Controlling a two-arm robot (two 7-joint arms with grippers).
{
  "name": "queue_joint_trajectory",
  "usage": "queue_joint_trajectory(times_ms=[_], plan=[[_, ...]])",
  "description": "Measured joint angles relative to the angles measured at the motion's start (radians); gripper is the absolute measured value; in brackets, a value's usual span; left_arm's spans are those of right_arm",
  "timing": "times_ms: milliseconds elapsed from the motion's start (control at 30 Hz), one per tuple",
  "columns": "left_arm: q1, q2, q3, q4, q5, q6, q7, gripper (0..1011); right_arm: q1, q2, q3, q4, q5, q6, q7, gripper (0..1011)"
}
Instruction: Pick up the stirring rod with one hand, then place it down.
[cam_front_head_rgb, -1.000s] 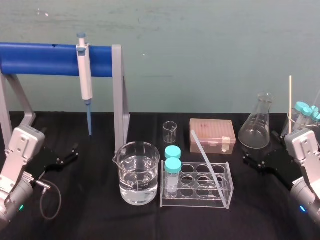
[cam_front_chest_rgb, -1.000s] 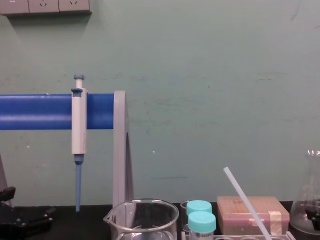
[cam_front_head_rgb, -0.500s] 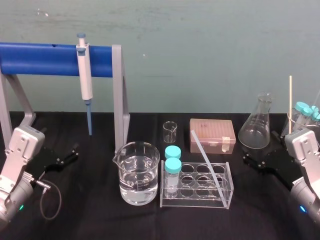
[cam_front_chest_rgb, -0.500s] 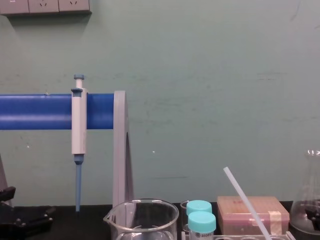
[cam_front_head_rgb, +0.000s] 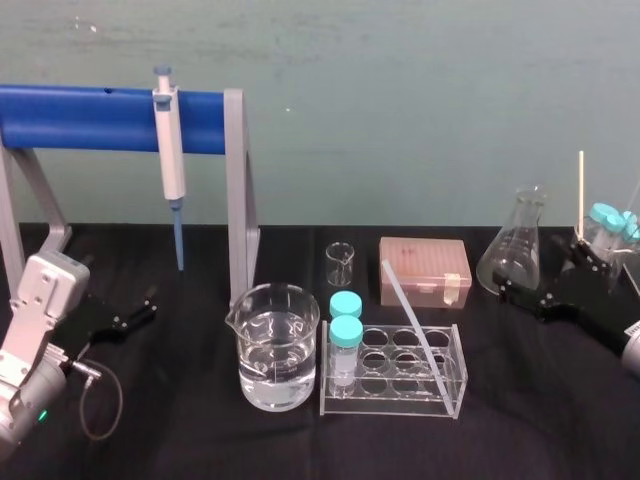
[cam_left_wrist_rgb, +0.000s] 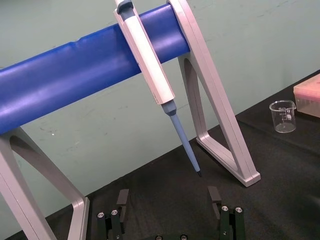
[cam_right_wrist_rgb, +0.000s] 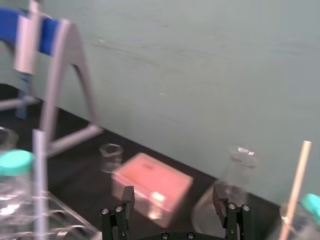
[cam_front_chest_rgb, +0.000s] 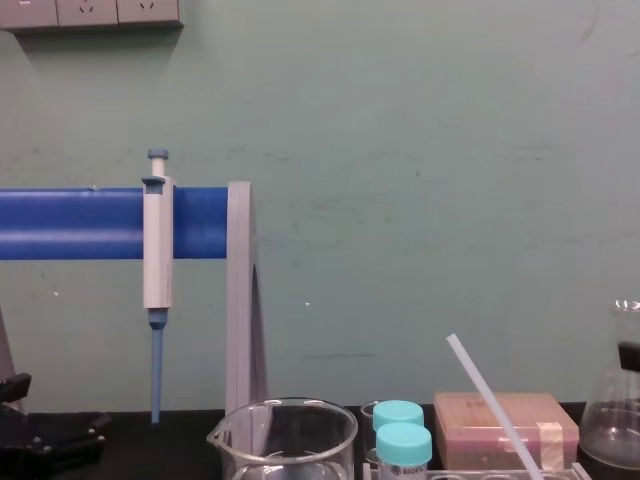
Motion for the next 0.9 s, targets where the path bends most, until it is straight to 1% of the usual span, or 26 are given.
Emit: queue_joint_trajectory(times_ms=[100, 133, 233, 300, 367, 433, 467, 533, 567, 600, 633, 833, 900], plan=[[0.000, 0.000, 0.000, 0.000, 0.000, 0.000, 0.000, 1000, -0.004, 0.020, 0.016, -0.034, 0.056, 0.047, 0.061, 1002], [0.000, 0.000, 0.000, 0.000, 0.000, 0.000, 0.000, 1000, -0.004, 0.029, 0.023, -0.051, 0.085, 0.073, 0.096, 1002], [0.000, 0.000, 0.000, 0.000, 0.000, 0.000, 0.000, 1000, 0.002, 0.039, 0.026, -0.070, 0.117, 0.115, 0.148, 1002], [0.000, 0.000, 0.000, 0.000, 0.000, 0.000, 0.000, 1000, 0.014, 0.042, 0.018, -0.080, 0.131, 0.151, 0.190, 1002], [0.000, 0.000, 0.000, 0.000, 0.000, 0.000, 0.000, 1000, 0.033, 0.042, 0.001, -0.081, 0.131, 0.178, 0.220, 1002], [0.000, 0.000, 0.000, 0.000, 0.000, 0.000, 0.000, 1000, 0.047, 0.040, -0.015, -0.081, 0.122, 0.187, 0.238, 1002], [0.000, 0.000, 0.000, 0.000, 0.000, 0.000, 0.000, 1000, 0.061, 0.037, -0.033, -0.078, 0.109, 0.192, 0.254, 1002], [0.000, 0.000, 0.000, 0.000, 0.000, 0.000, 0.000, 1000, 0.075, 0.032, -0.049, -0.074, 0.095, 0.195, 0.269, 1002], [0.000, 0.000, 0.000, 0.000, 0.000, 0.000, 0.000, 1000, 0.089, 0.026, -0.067, -0.068, 0.081, 0.197, 0.281, 1002], [0.000, 0.000, 0.000, 0.000, 0.000, 0.000, 0.000, 1000, 0.093, 0.023, -0.073, -0.066, 0.075, 0.198, 0.285, 1002], [0.000, 0.000, 0.000, 0.000, 0.000, 0.000, 0.000, 1000, 0.107, 0.017, -0.089, -0.059, 0.064, 0.201, 0.298, 1002], [0.000, 0.000, 0.000, 0.000, 0.000, 0.000, 0.000, 1000, 0.146, -0.007, -0.133, -0.035, 0.033, 0.214, 0.325, 1002], [0.000, 0.000, 0.000, 0.000, 0.000, 0.000, 0.000, 1000, 0.154, -0.014, -0.141, -0.028, 0.027, 0.222, 0.325, 1002]])
